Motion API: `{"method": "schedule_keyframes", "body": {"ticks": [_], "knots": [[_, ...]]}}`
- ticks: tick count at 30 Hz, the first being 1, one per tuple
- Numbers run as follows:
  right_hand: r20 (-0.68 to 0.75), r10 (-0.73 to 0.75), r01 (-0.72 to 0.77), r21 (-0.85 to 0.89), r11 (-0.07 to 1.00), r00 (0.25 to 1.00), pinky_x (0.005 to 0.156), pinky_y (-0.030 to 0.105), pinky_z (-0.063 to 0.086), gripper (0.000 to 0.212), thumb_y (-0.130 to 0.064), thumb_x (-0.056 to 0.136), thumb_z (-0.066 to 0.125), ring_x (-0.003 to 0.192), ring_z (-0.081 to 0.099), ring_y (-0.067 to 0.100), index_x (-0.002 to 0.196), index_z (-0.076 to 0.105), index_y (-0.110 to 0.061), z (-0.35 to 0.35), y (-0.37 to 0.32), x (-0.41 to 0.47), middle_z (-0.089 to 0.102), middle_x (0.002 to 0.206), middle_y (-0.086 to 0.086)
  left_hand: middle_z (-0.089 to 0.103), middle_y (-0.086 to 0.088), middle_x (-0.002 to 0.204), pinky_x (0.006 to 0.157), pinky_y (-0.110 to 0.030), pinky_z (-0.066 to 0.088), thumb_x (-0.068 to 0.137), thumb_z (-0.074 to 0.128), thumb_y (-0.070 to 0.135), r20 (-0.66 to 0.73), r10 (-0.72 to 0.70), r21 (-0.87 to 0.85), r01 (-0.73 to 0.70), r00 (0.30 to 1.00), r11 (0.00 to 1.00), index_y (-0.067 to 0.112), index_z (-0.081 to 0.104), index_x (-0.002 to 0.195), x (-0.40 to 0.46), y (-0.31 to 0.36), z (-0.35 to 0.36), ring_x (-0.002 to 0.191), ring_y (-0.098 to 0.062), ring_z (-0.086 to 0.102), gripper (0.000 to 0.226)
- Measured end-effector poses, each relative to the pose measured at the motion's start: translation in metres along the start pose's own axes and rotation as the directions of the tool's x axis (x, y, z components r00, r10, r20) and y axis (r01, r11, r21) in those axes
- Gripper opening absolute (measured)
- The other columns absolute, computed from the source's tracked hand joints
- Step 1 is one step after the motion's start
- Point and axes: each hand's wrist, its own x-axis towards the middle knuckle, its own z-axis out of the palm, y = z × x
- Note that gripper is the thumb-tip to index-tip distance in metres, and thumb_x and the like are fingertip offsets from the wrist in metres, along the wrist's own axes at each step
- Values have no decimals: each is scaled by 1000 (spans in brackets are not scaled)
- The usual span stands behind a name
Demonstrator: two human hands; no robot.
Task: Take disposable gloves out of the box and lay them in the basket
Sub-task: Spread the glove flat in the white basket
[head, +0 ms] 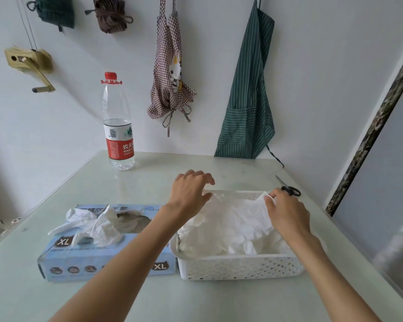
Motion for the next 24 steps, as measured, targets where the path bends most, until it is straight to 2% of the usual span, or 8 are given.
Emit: {"method": "schedule_keyframes", "body": {"ticks": [4, 7, 12, 14, 15, 17, 18, 24], "knots": [[-21, -41, 38, -102, 994, 999, 73, 34, 44, 32, -36, 101, 39, 99, 62, 31, 116, 55, -12, -2, 1, 2, 67, 106, 10, 57, 11, 127, 91, -28, 40, 99, 43, 37, -40, 152, -104, -156, 988, 982, 30, 58, 120, -12, 3, -4, 116, -13, 49, 27], [-18, -77, 74, -132, 988, 997, 75, 34, 47, 37, -41, 99, 43, 98, 63, 28, 122, 51, -13, -9, 4, 2, 66, 108, 8, 43, 10, 145, 108, -34, 34, 101, 31, 42, 228, 282, -123, -260, 932, 958, 29, 47, 136, -28, 1, -7, 133, -11, 36, 40], [-204, -164, 218, 277, 936, 965, 74, 30, 48, 25, -24, 94, 56, 86, 60, 16, 118, 59, -19, -24, 15, -11, 62, 96, -2, -2, 6, 160, 117, -29, 0, 102, 15, 45, 489, 262, 22, -311, 832, 950, 30, 4, 152, -37, -8, -12, 147, -10, -3, 53], [-8, -314, 286, 429, 857, 950, 91, 33, 48, 28, -28, 98, 48, 106, 57, 13, 126, 53, -27, -25, 7, -17, 58, 117, -4, -8, 3, 159, 117, -28, -3, 103, 14, 43, 537, 254, 43, -327, 804, 944, 27, -3, 152, -34, -8, -14, 147, -10, -6, 54], [219, -379, 260, 431, 864, 899, 106, 39, 39, 37, -35, 100, 40, 129, 45, 17, 137, 43, -30, -24, 3, -21, 46, 138, -5, -10, 2, 159, 117, -28, -3, 103, 14, 42, 564, 243, 68, -338, 789, 939, 25, -4, 152, -33, -7, -14, 147, -11, -7, 55], [660, -337, 266, 210, 941, 672, 118, 44, 8, 57, -50, 100, 23, 148, -1, 14, 152, 7, -34, -19, 1, -20, 2, 159, -10, -11, 1, 159, 118, -29, -2, 102, 13, 45, 622, 192, 130, -342, 759, 931, 21, -7, 152, -30, -9, -11, 147, -10, -7, 59], [759, -270, 324, 82, 942, 593, 118, 43, -1, 62, -56, 98, 18, 146, -14, 11, 152, -6, -34, -17, 5, -18, -13, 159, -11, -11, 1, 159, 118, -30, -2, 101, 12, 48, 650, 160, 157, -337, 743, 928, 20, -9, 152, -28, -9, -9, 147, -10, -6, 61], [843, -145, 470, -138, 872, 517, 120, 39, -4, 69, -61, 96, 16, 145, -19, 13, 148, -19, -32, -12, 20, -6, -27, 155, -7, -11, 4, 160, 120, -36, -4, 96, 7, 59, 732, 50, 292, -379, 679, 878, 21, -10, 151, -30, -7, 4, 147, -11, -4, 69]]}}
